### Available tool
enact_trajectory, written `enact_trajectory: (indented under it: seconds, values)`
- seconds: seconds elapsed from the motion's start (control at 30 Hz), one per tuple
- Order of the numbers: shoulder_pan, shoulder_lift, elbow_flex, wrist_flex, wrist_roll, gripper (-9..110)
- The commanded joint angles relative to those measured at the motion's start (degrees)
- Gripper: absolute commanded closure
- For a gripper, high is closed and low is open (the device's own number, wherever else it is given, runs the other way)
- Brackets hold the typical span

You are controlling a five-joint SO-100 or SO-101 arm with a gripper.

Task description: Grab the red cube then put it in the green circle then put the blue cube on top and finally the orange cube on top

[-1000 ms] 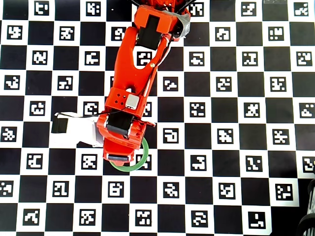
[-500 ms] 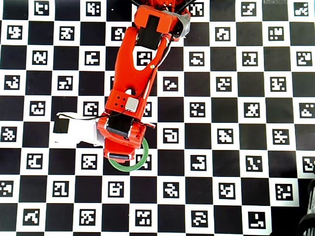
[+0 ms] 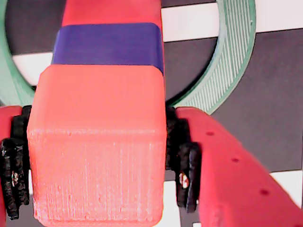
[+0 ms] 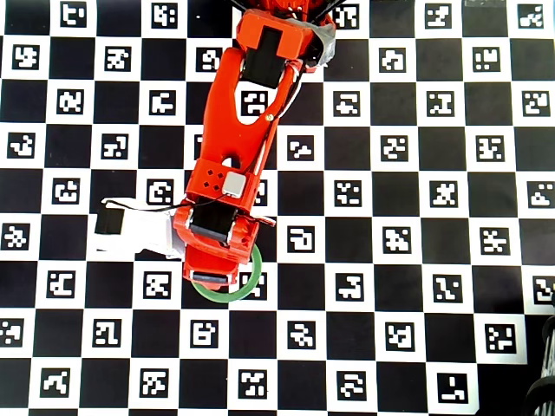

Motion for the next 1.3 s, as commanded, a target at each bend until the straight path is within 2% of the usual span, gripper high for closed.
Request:
enact_trajectory:
  seconds: [0.0,0.2,0.4,0.8,0.97,1.03,1.27]
  values:
    - [-0.88,5.62,-0.35,-0.62,-0.18,91]
    - [-1.05,5.80,0.09,-0.53,0.00,89]
    - [-0.88,5.89,0.35,-0.26,-0.44,62]
    - [-0.70,11.95,-3.08,4.48,1.76,55]
    - [-3.52,20.57,-0.18,8.35,4.22,56]
    - [-4.92,24.70,3.43,7.73,6.06,59]
    - [-9.76,40.34,26.02,-6.24,4.92,84]
